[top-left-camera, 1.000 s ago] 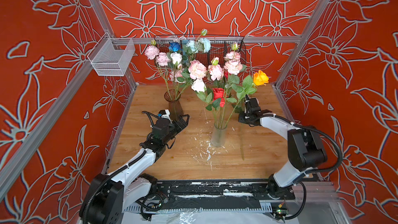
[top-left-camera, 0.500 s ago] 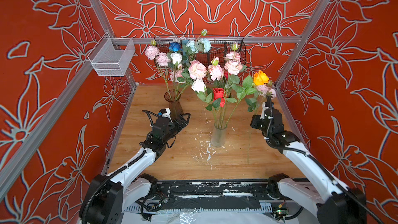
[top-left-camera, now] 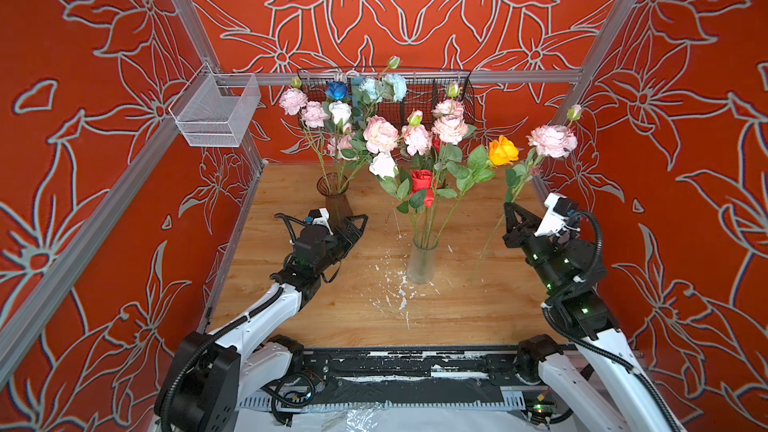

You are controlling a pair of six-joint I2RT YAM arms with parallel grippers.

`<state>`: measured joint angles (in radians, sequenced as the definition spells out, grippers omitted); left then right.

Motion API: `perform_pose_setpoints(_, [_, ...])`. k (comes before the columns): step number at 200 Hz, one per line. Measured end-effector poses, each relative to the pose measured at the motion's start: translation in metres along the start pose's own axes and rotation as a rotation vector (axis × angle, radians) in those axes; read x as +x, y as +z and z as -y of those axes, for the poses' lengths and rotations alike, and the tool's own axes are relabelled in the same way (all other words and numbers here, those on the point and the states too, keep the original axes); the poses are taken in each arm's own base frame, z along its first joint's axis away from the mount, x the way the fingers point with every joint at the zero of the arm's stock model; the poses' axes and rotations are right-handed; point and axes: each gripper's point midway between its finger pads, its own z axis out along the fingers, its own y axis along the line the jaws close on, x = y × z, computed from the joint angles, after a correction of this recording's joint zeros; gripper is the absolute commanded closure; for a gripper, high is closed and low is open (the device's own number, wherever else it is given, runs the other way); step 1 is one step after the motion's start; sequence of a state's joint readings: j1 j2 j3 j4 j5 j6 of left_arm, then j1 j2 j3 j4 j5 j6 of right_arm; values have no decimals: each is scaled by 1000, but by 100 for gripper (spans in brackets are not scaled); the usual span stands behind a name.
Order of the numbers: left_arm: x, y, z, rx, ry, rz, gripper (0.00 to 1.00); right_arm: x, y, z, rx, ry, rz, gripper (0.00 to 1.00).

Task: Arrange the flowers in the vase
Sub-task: 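Lift the pink rose stem high with the right gripper, then carry the pink rose over the clear glass and lower its stem in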

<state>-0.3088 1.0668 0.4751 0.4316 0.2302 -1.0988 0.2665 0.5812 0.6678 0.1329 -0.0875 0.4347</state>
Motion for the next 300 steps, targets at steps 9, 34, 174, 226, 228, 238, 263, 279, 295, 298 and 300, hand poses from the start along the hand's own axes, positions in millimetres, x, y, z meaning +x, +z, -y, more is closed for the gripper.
perform_pose_setpoints(9, [-2,-5,7,18,5,9,2,-10,-2,-10,-35,-5,26,100])
perform_pose_setpoints(34, [-10,-32,30,96,29,74,2,-29,-6,-31,-114,-14,72,100])
perform_pose_setpoints(174, [-16,-85,0,41,55,240,2,-15,49,-172,-510,-179,40,100])
perform_pose_setpoints(226, [-15,-80,-5,21,70,231,2,-11,60,-167,-471,-214,56,100])
perform_pose_setpoints(228, [-15,-80,-5,21,70,231,2,-11,59,-167,-471,-214,57,100])
perform_pose_setpoints(238, [-15,-79,-5,20,72,232,2,-12,59,-166,-470,-211,62,100])
perform_pose_setpoints(263, [-15,-77,-6,15,76,229,2,-15,54,-166,-473,-208,61,100])
perform_pose_setpoints(279, [-15,-75,-7,11,77,227,2,-21,50,-169,-482,-209,65,100])
perform_pose_setpoints(295, [-14,-73,-9,5,75,221,2,-31,48,-172,-491,-207,84,100])
perform_pose_setpoints(298, [-14,-73,-9,4,75,220,2,-32,47,-173,-492,-206,88,100])
perform_pose_setpoints(300, [-14,-72,-9,4,75,220,2,-33,47,-173,-493,-206,89,100])
